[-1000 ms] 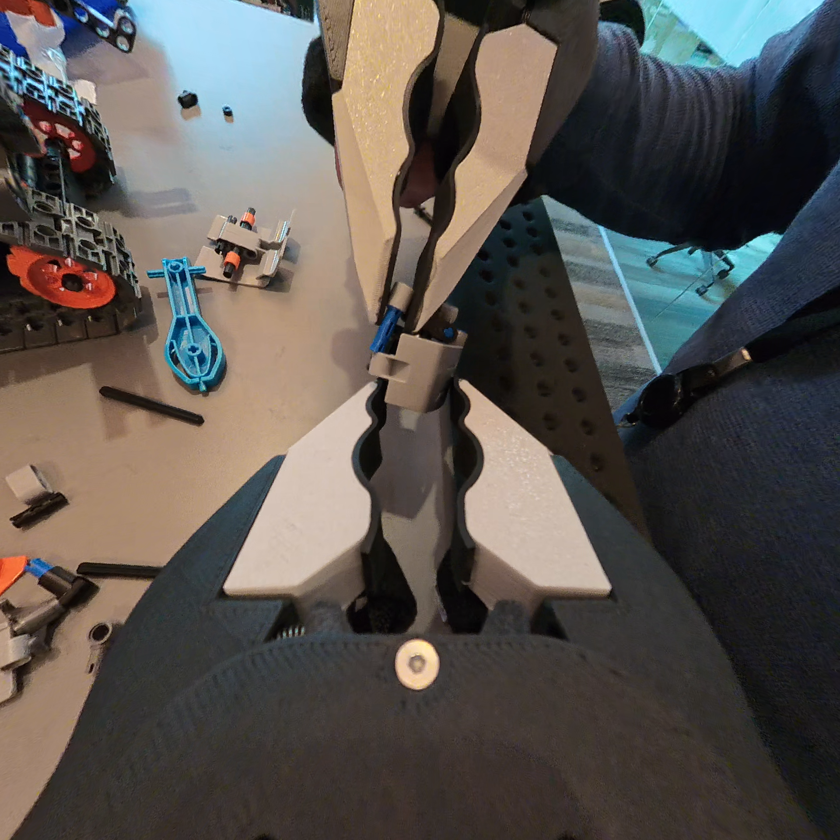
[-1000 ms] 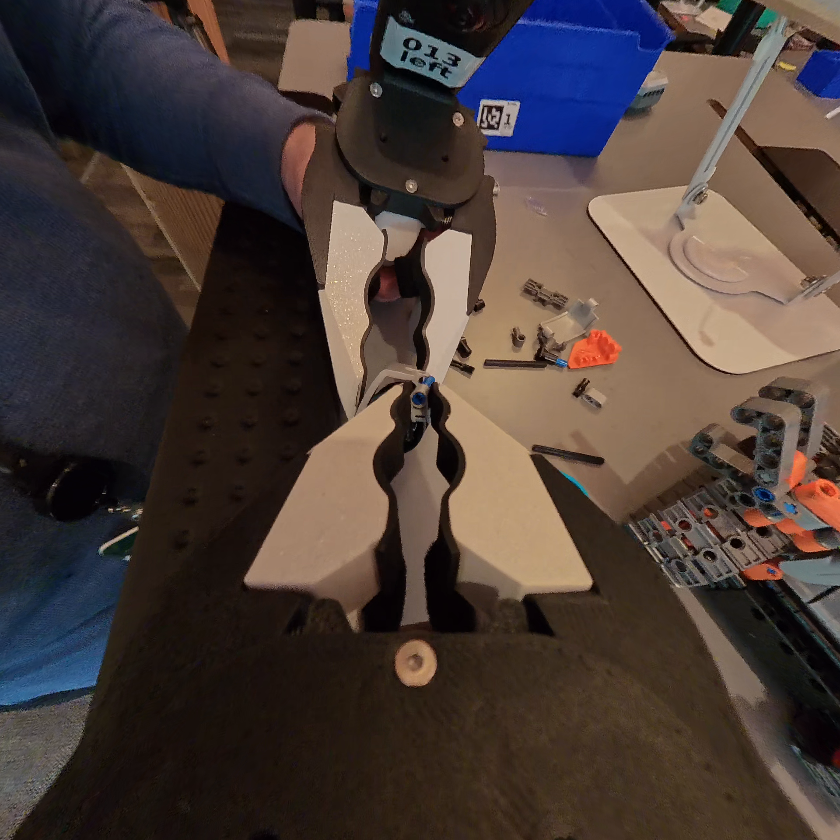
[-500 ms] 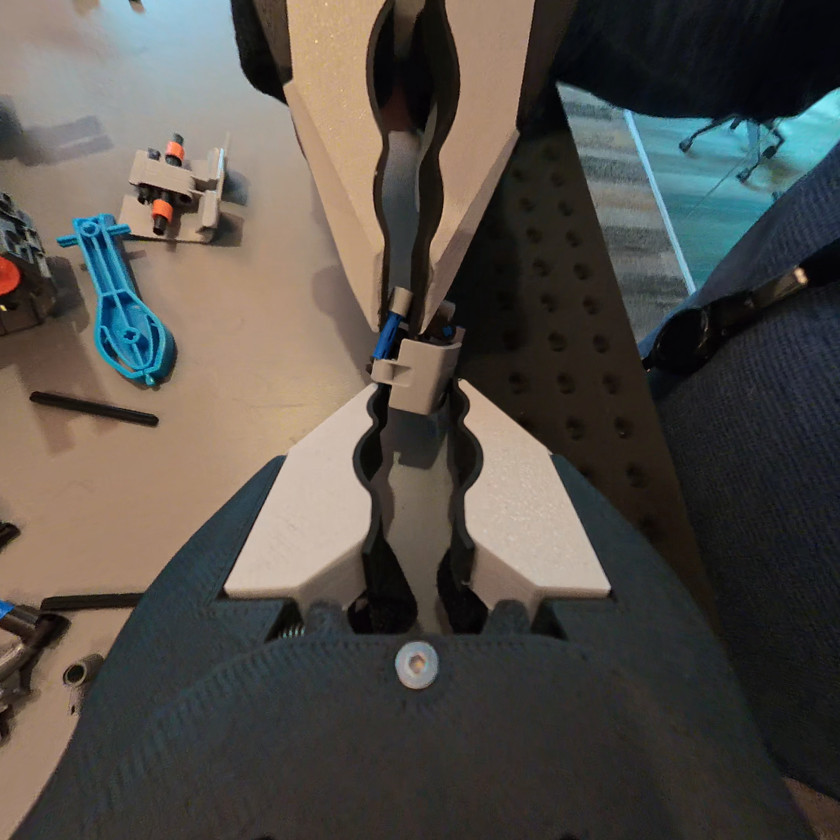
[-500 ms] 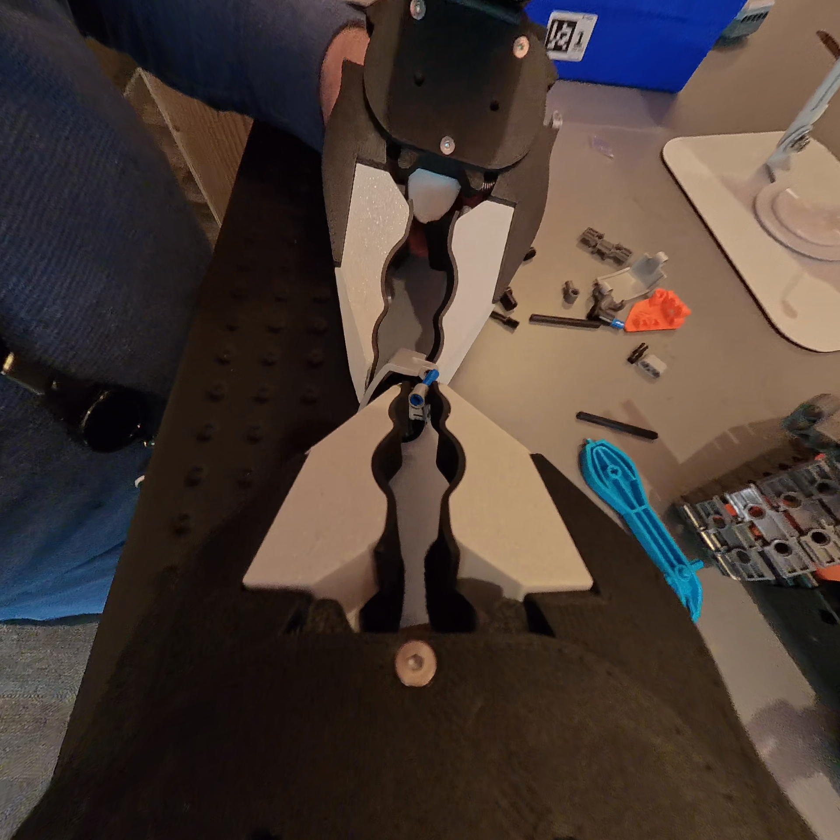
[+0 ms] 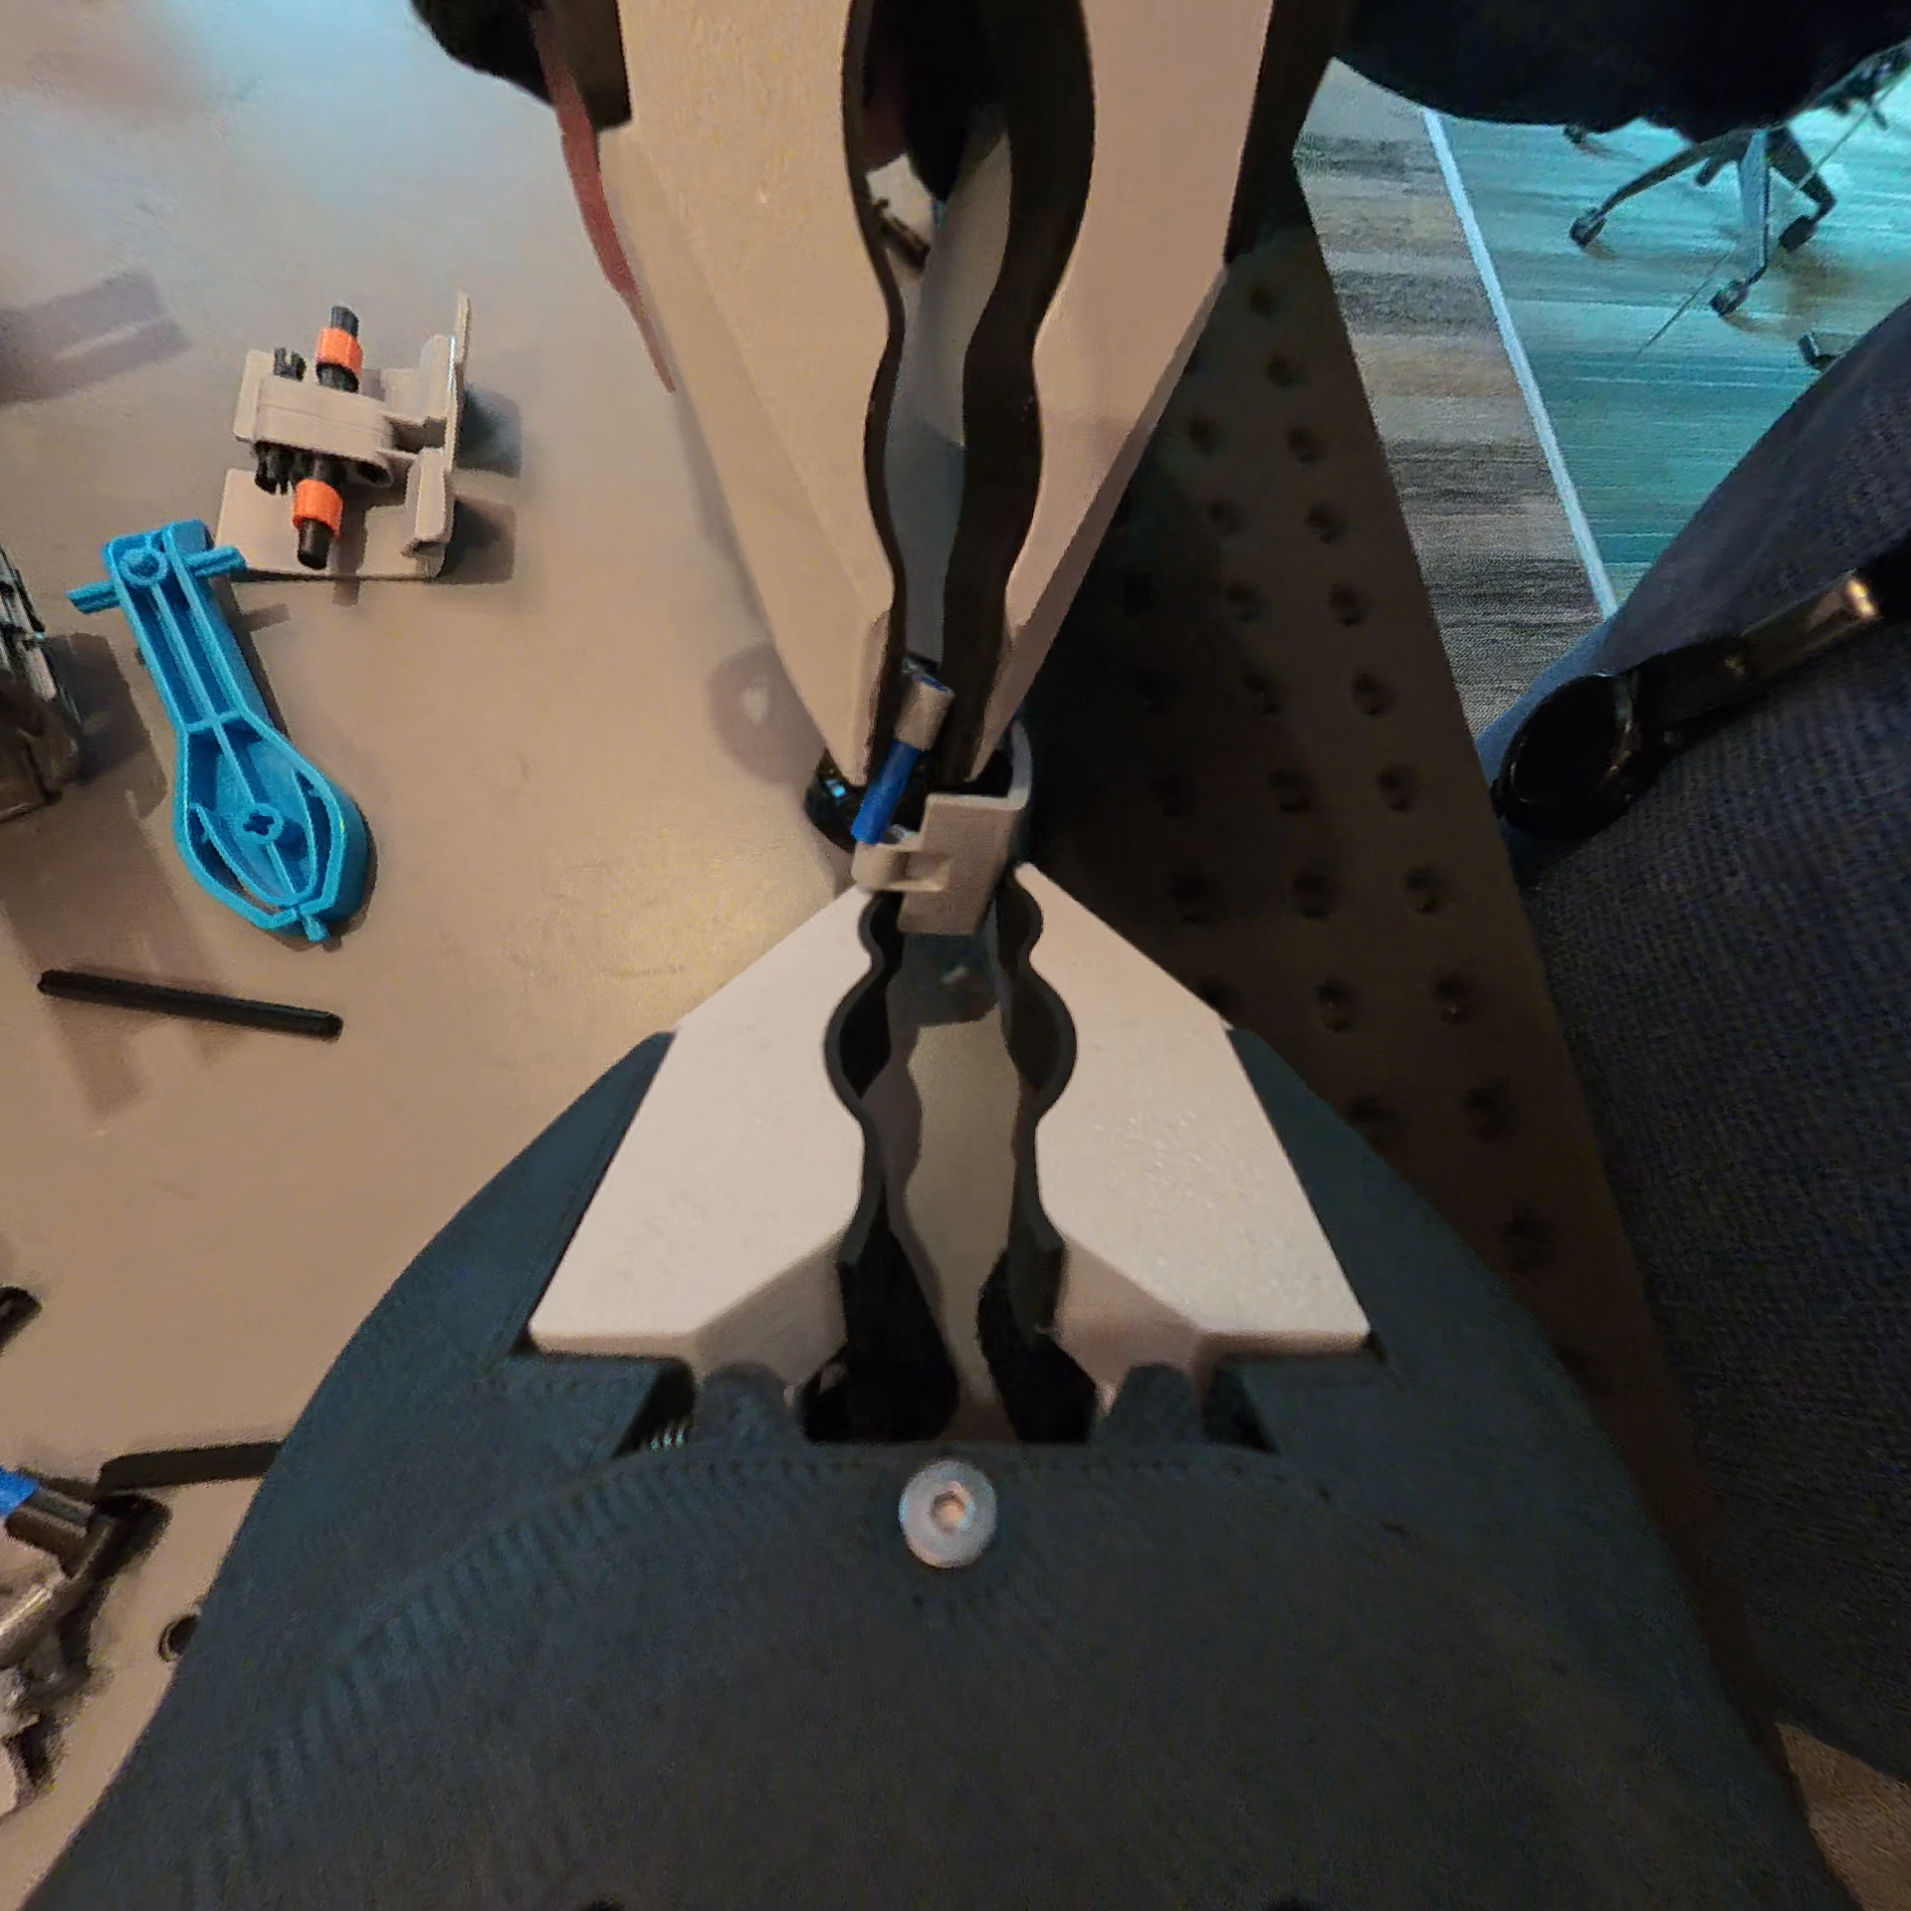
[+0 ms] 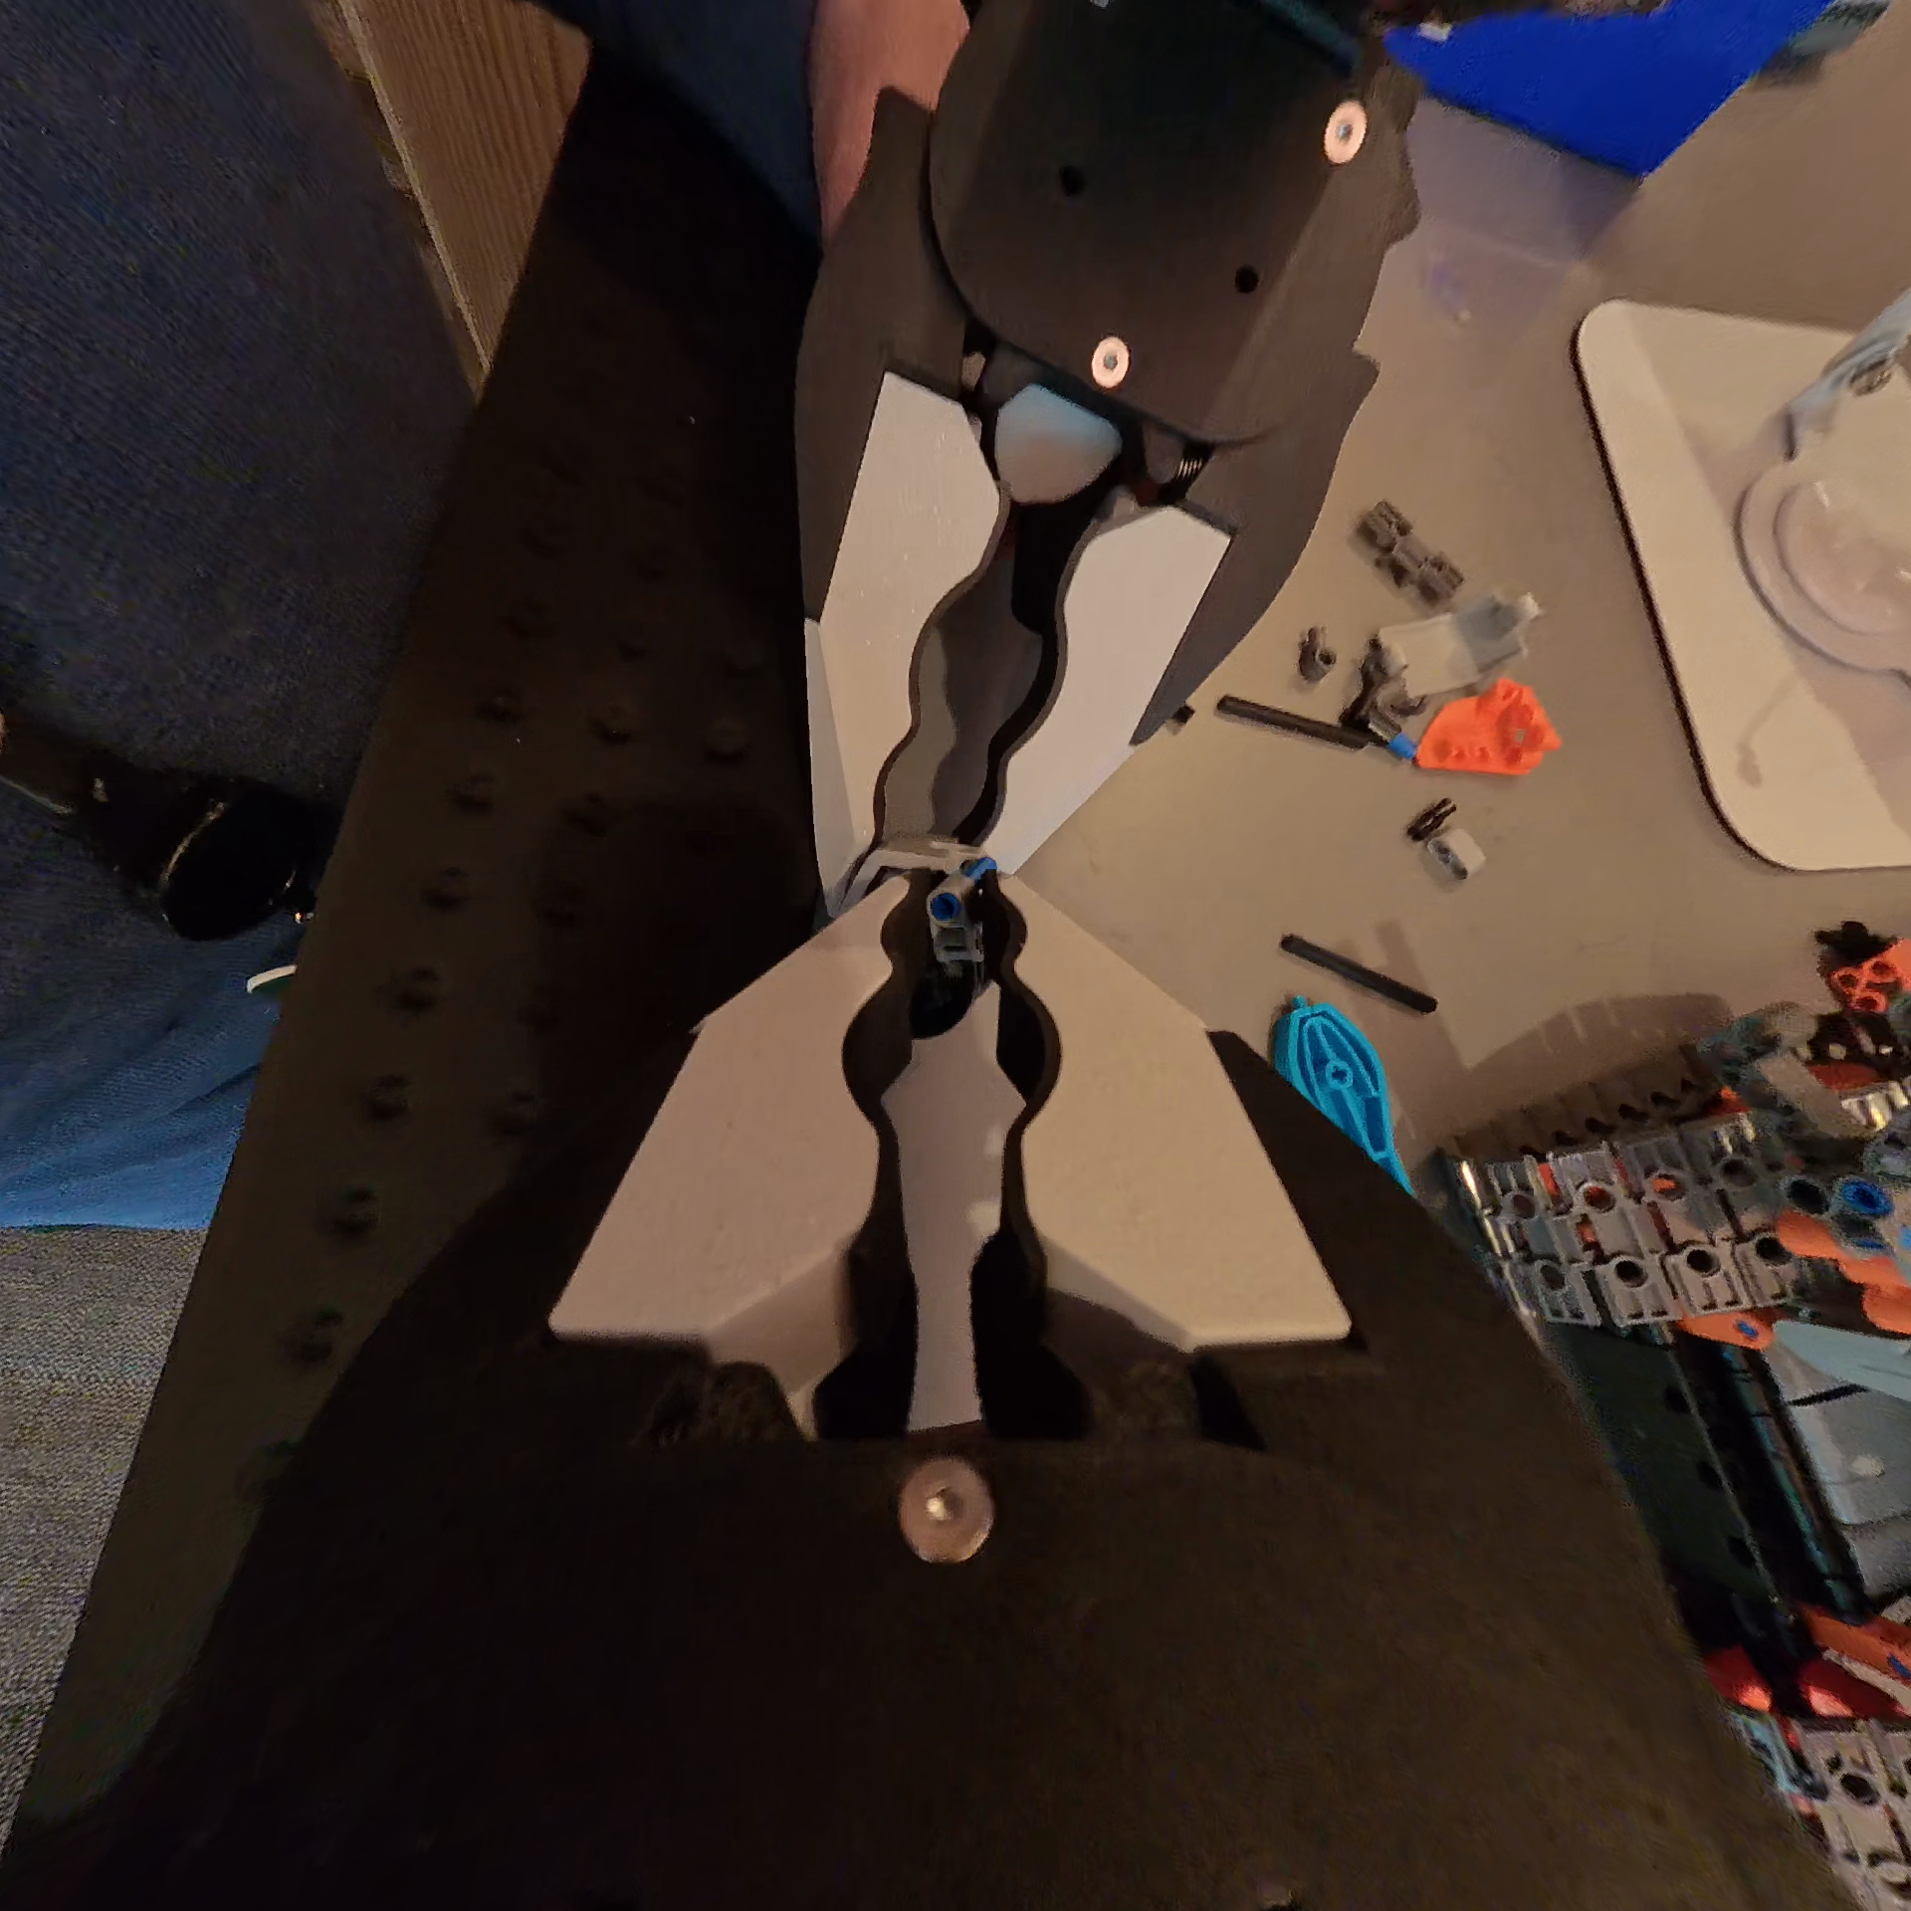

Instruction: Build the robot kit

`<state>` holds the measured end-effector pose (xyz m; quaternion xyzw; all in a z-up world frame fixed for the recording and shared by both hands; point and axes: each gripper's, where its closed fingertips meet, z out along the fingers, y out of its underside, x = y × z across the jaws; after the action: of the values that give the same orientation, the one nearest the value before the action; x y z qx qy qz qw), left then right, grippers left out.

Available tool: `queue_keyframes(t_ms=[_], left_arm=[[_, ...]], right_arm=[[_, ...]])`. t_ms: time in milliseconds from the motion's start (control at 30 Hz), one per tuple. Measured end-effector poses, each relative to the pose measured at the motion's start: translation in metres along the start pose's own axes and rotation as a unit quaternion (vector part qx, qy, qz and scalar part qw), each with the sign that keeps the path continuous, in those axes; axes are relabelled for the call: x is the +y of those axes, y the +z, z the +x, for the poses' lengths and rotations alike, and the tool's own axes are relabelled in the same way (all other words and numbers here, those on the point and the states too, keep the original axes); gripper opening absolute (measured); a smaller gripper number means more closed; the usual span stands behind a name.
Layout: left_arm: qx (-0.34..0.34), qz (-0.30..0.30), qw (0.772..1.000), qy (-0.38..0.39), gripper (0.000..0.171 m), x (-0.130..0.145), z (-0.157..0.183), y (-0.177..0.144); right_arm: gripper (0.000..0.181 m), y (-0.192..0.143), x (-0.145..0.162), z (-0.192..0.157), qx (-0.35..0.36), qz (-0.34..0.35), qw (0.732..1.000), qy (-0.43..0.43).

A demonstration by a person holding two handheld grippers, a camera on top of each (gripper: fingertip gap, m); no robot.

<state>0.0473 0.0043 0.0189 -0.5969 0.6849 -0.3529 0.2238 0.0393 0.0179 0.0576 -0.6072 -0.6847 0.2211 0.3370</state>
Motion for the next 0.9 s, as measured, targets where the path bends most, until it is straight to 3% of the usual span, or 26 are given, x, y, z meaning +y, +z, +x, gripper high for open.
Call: queue_keyframes(t_ms=[133,533,900], left_arm=[[-0.01,-0.026,0.999,0.018,0.012,0.004,-0.002,0.006],[0.014,-0.026,1.0,0.009,0.011,0.004,0.002,0.009],[0.004,-0.039,0.999,0.03,0.011,0.002,0.001,0.013]], right_arm=[[0.008,0.002,0.008,0.002,-0.019,-0.017,1.0,0.009],[0.006,0.001,0.015,-0.007,-0.038,-0.008,0.999,-0.005],[0.006,-0.002,0.019,-0.01,-0.05,-0.076,0.996,-0.017]])
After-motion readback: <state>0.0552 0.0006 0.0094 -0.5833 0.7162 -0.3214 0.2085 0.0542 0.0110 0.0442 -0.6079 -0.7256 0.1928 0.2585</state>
